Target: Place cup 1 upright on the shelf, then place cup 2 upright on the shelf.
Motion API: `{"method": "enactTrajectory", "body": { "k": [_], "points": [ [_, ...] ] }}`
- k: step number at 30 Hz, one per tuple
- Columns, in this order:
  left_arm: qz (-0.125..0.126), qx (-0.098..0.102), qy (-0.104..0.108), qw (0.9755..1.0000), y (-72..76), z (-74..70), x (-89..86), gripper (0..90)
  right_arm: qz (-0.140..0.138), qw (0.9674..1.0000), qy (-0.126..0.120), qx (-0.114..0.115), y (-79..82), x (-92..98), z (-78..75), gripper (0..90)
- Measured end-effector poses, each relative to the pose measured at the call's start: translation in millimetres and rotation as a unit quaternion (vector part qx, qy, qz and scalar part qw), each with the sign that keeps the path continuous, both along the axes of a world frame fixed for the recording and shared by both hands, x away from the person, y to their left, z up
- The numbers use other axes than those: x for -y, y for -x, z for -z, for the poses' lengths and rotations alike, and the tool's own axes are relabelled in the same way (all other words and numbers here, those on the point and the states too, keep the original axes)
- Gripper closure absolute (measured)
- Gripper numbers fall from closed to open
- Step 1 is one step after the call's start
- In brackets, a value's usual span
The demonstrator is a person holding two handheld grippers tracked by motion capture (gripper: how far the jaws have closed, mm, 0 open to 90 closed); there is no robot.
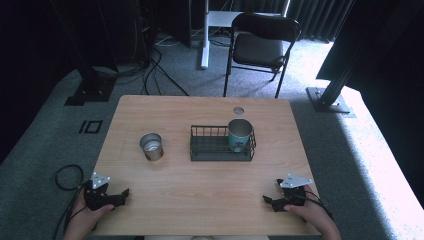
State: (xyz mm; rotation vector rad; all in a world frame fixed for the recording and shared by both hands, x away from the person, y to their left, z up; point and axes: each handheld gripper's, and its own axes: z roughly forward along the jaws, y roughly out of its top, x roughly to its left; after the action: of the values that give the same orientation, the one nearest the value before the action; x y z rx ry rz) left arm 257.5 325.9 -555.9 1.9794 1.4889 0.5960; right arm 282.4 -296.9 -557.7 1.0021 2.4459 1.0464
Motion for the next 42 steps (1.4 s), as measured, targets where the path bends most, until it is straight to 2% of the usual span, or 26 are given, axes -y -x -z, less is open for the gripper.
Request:
{"method": "enactTrajectory", "body": {
  "k": [8, 10, 15, 21, 27, 33, 35, 42],
  "points": [
    [0.013, 0.000, -0.001, 0.9999, 2.6, -0.1, -1.7, 0.4, 0.000, 1.0000, 0.000, 0.000, 0.0, 0.0, 0.0, 10.8],
    [0.035, 0.000, -0.001, 0.9994, 3.8, 0.0, -3.3, 0.4, 0.000, 1.0000, 0.000, 0.000, 0.0, 0.0, -0.1, 10.8],
    [0.054, 0.000, -0.002, 0.9986, 5.3, -0.2, -5.4, 0.4, 0.000, 1.0000, 0.000, -0.001, -0.1, 0.1, -0.1, 10.8],
    [0.054, 0.003, -0.003, 0.9985, 7.5, -0.4, -5.4, 0.4, 0.000, 1.0000, 0.000, 0.000, -0.1, 0.0, -0.1, 10.8],
    [0.068, 0.011, 0.023, 0.9973, 7.6, -5.0, -1.8, 0.4, 0.000, 1.0000, 0.000, 0.000, 0.0, 0.0, 0.0, 10.8],
    [0.069, 0.037, 0.034, 0.9963, 3.9, -12.8, 5.4, 0.4, 0.000, 1.0000, 0.000, 0.000, 0.0, 0.0, 0.0, 10.8],
    [0.074, 0.038, 0.051, 0.9952, 2.2, -14.0, 7.5, 0.4, 0.000, 1.0000, 0.000, 0.000, 0.0, 0.0, 0.0, 10.8],
    [0.085, 0.046, 0.053, 0.9939, -2.6, -14.3, 14.1, 0.4, 0.000, 1.0000, 0.000, 0.000, 0.0, 0.0, 0.0, 10.8]
  ]
}}
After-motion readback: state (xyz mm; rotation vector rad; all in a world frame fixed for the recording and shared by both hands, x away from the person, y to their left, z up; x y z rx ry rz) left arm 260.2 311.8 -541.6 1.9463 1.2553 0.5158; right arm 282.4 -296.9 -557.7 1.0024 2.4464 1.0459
